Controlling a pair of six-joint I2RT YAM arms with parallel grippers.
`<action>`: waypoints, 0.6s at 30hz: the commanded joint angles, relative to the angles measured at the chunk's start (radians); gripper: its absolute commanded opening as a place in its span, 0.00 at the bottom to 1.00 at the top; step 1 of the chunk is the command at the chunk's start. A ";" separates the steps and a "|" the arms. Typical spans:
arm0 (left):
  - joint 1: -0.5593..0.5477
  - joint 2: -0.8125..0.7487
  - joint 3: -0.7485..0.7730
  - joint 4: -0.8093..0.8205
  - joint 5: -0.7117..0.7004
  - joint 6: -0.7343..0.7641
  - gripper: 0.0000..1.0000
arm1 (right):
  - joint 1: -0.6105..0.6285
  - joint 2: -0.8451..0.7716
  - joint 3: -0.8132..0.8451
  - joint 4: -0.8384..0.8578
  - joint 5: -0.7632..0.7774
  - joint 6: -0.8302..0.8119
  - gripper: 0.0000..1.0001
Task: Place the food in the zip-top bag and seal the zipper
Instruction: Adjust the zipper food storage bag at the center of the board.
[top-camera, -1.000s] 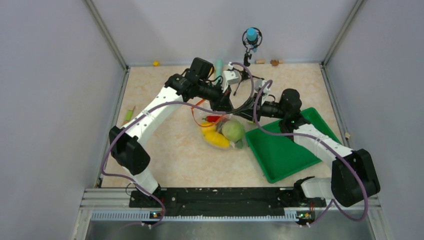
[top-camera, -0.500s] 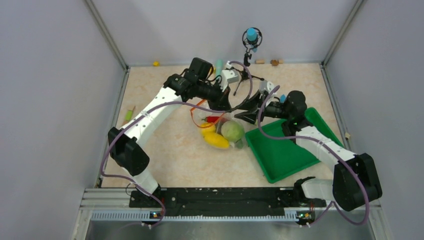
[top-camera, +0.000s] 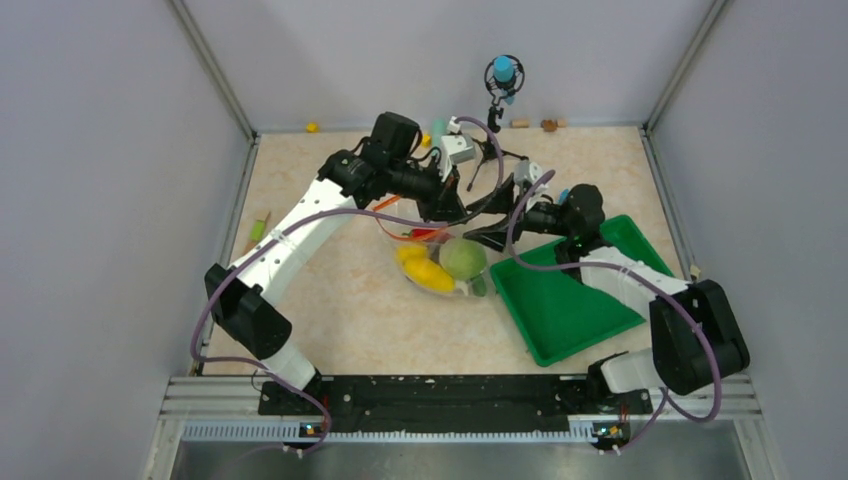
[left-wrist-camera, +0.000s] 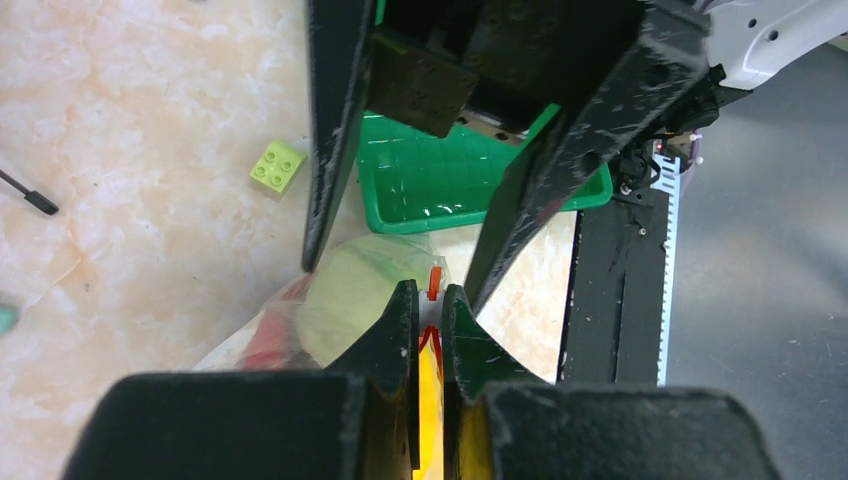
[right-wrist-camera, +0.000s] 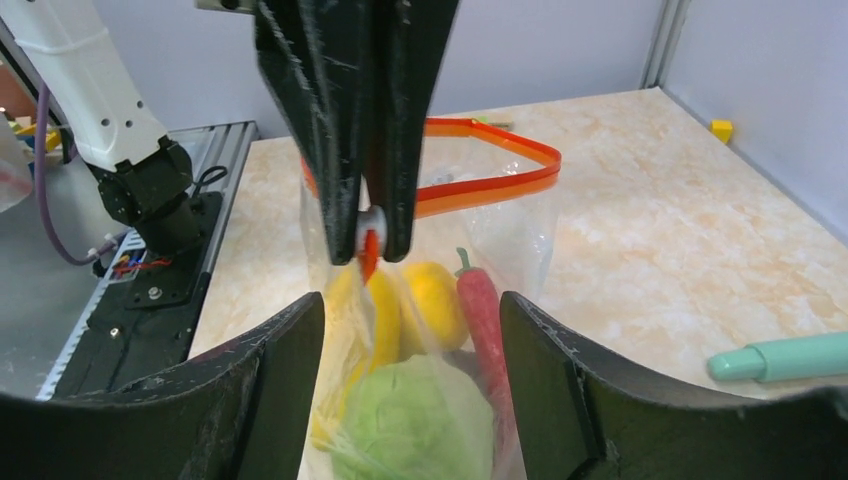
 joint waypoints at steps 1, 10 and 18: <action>-0.014 -0.045 0.009 0.059 0.017 -0.019 0.00 | 0.020 0.079 0.057 0.208 -0.037 0.107 0.63; -0.031 -0.039 0.022 0.051 -0.065 -0.017 0.00 | 0.062 0.156 0.084 0.343 -0.034 0.200 0.42; -0.032 -0.027 0.043 0.037 -0.113 -0.004 0.00 | 0.063 0.129 0.074 0.246 -0.018 0.157 0.00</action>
